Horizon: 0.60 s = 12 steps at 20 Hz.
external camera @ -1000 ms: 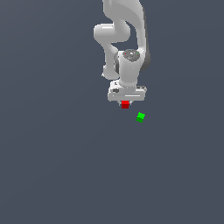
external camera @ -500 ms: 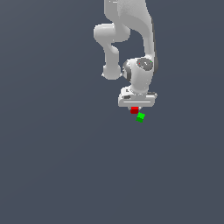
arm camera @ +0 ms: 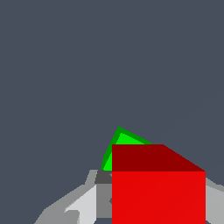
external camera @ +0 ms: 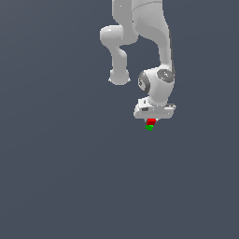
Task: Stack the red cube on top of the green cube.
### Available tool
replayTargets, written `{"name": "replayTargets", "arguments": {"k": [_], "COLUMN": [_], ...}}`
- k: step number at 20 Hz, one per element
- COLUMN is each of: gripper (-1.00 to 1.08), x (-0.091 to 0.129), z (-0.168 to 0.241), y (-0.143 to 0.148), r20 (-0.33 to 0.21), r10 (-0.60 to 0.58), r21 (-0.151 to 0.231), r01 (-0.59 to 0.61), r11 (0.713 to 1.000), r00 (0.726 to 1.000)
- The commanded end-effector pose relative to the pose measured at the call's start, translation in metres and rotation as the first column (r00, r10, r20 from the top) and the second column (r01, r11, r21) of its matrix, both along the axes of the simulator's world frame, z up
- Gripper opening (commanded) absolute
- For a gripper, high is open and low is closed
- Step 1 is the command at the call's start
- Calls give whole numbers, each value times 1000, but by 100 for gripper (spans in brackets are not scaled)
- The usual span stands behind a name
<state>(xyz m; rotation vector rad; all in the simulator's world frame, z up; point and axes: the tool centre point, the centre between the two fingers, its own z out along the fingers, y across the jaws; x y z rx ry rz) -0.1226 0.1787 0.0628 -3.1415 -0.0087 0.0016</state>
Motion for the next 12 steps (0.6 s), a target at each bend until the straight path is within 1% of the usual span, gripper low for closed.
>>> {"name": "replayTargets", "arguments": {"k": [1, 2, 3, 12], "gripper": [-100, -100, 100, 100], "x": [2, 2, 2, 2], "z": [-1, -2, -2, -2], "y": [3, 4, 4, 4], "r20": [1, 1, 1, 1], "r10": [-1, -1, -1, -1], "r21": [0, 0, 0, 0], "r01": [1, 1, 1, 1], "r11": [1000, 1000, 1000, 1000], "r00": [1000, 1000, 1000, 1000]}}
